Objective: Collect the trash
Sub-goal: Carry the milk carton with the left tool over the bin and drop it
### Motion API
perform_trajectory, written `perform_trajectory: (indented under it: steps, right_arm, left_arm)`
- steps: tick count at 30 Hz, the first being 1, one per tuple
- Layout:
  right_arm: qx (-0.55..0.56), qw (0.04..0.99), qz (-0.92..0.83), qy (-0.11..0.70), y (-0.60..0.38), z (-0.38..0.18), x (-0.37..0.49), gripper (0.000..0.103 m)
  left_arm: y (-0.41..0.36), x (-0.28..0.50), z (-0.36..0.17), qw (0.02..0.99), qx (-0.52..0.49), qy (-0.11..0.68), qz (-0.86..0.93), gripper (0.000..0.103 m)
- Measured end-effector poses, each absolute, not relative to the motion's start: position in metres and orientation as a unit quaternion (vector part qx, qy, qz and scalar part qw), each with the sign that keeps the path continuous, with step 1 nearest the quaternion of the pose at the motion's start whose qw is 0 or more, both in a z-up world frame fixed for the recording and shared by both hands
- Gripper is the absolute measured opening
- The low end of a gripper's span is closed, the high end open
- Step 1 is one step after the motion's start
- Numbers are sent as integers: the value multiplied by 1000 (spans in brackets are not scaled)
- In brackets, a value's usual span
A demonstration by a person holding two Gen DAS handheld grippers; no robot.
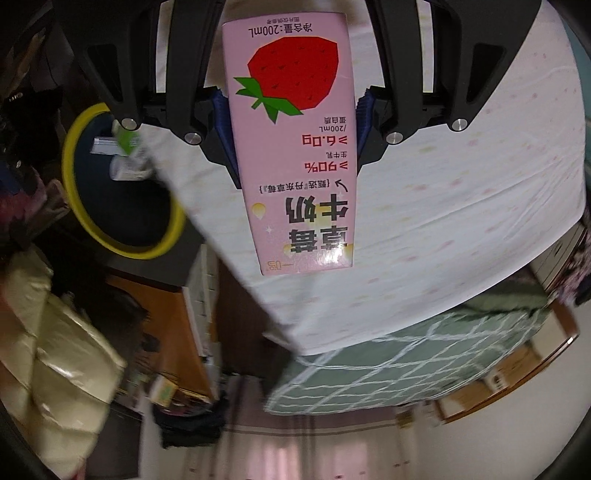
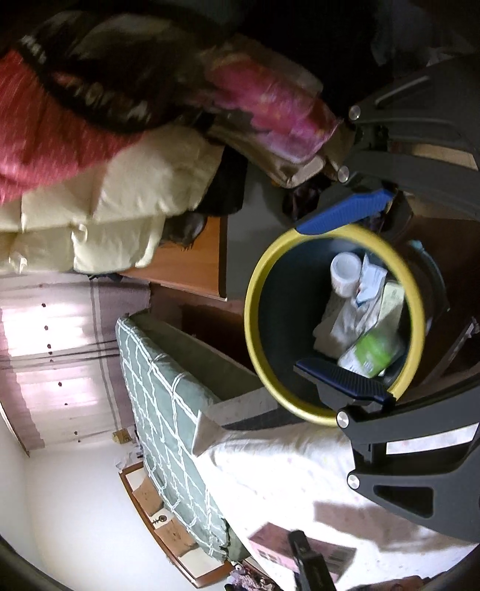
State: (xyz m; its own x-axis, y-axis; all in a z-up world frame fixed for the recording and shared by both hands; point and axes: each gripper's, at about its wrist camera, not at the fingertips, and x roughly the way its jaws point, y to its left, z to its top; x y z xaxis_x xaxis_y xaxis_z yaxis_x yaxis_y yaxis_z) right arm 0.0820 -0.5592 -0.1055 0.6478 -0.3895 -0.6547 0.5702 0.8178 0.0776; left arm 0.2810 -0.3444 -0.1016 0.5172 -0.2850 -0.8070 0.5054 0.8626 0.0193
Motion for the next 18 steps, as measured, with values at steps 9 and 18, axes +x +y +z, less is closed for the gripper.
perform_trajectory:
  steps: [9,18]
  right_arm:
    - [161,892,-286,312,-586,-105,35,67]
    - [191,884,-287,315,-605,-118,7,67]
  left_arm:
    - [-467,243,-111,831,166,431,-311,52]
    - [-551,231,-145,799,204,457,-333,52]
